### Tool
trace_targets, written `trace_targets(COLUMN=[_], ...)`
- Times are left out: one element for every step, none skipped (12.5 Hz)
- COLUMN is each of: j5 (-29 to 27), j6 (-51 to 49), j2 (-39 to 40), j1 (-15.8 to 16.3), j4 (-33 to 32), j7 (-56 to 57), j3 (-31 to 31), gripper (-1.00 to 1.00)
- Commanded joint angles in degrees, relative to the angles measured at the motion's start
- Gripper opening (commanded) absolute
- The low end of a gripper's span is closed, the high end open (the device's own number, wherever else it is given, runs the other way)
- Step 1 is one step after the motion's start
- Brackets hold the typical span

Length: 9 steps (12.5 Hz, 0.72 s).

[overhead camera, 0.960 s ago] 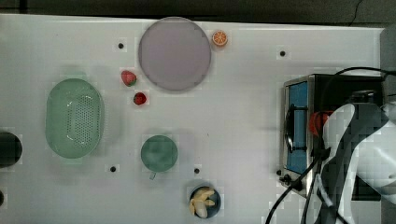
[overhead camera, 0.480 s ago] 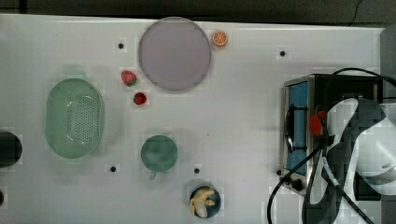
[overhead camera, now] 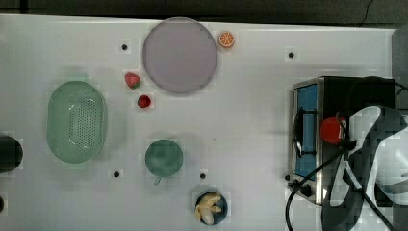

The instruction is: Pick Ketchup from oven and place it on table.

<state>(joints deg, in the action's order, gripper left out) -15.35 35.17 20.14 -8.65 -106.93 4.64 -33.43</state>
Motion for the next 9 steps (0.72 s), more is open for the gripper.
trace_targets(j5=[0.1,0.2,0.6,1.6,3.4,5.7,7.4,8.3,8.3], j6=[-1.1,-1.3,-1.6,-2.6,-4.7,-7.4,-10.6,-13.6,-15.7], j2=[-0.2,-0.4,-1.0,-1.9,-3.1,-4.3,-5.5,-6.8,-8.0], j1=[0.6,0.7,0.9,1.4,1.9,2.7,3.6,4.5,5.4], j4=[1.0,1.5,2.5,3.9,5.5,7.3,9.0,10.5,11.7], j7=[0.6,0.7,0.8,1.4,2.4,3.8,5.4,8.2,11.2], j3=[0.4,0.5,0.5,0.6,0.7,0.9,1.3,2.0,2.9], gripper=[0.29,0.29,0.29,0.29,0.29,0.29,0.29,0.29,0.29])
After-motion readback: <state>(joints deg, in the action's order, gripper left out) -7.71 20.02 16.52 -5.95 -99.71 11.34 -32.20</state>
